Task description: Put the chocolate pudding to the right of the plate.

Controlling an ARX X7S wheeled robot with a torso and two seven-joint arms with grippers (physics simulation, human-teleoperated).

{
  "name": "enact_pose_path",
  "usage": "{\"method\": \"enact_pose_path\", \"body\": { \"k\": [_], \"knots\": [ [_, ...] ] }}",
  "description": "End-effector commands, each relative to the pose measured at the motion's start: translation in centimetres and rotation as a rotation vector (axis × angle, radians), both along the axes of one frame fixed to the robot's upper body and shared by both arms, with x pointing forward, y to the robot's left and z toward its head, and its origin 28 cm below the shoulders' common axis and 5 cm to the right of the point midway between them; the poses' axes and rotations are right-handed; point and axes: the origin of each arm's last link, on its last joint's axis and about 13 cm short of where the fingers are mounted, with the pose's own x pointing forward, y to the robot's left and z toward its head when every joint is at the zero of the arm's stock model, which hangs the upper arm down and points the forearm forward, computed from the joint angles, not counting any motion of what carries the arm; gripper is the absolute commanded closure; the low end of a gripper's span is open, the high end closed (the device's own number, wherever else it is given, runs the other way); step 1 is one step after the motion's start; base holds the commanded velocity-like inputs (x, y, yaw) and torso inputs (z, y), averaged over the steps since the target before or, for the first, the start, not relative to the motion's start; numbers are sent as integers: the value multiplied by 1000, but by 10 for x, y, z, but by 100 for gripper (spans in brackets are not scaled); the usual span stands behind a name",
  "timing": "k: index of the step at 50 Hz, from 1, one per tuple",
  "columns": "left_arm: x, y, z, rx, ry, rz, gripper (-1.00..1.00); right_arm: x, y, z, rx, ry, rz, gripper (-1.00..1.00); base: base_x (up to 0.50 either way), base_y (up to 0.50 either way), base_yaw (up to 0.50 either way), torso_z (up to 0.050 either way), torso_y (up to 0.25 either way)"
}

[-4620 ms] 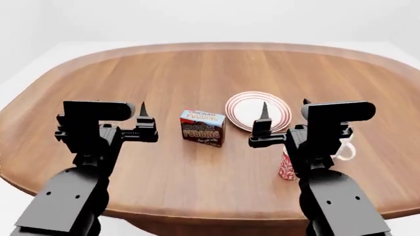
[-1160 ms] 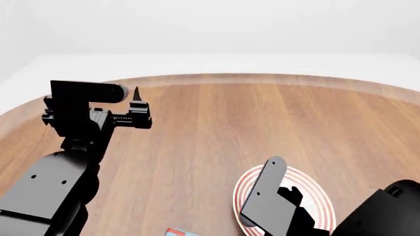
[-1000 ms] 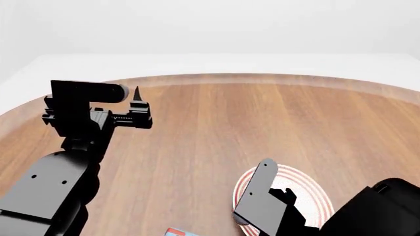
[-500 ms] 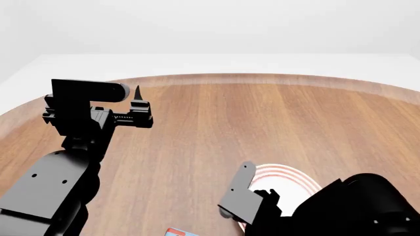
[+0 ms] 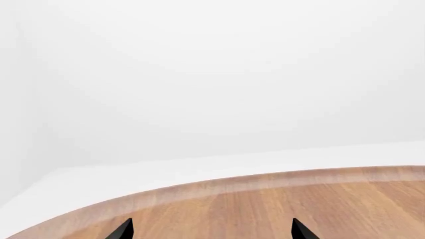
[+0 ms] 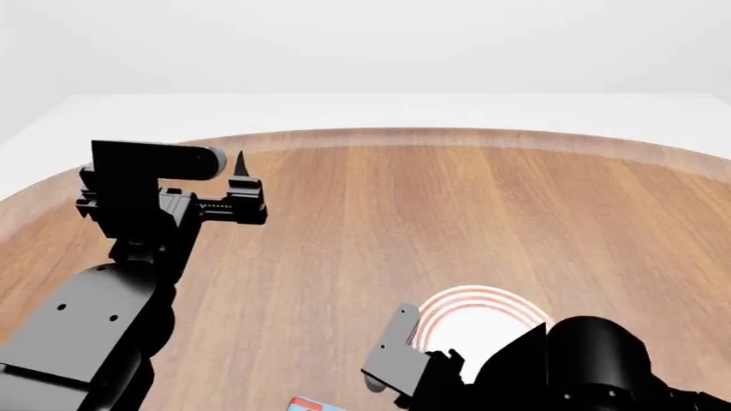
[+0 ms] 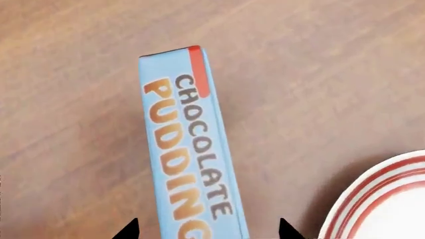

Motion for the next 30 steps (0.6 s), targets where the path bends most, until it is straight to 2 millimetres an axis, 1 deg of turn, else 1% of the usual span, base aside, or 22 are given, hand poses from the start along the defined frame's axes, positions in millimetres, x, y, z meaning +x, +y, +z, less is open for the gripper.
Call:
{"method": "enact_pose_path", "body": {
  "k": [1, 8, 24, 25, 30],
  "knots": [
    [0, 0, 0, -2, -1, -2, -100, 1, 5, -18, -27, 57, 28, -100, 0, 0, 0, 0, 0],
    [1, 1, -2, -5, 1, 0, -100, 3, 6, -25, -43, 79, 32, -100, 0, 0, 0, 0, 0],
    [-3, 3, -2, -3, -1, 5, -100, 4, 6, -29, -41, 88, 21, -100, 0, 0, 0, 0, 0],
    [-3, 3, -2, -3, -1, 5, -100, 4, 7, -29, -40, 87, 18, 100, 0, 0, 0, 0, 0],
    [-3, 2, -2, -4, -3, 4, -100, 4, 7, -28, -29, 54, 18, 100, 0, 0, 0, 0, 0]
  ]
}}
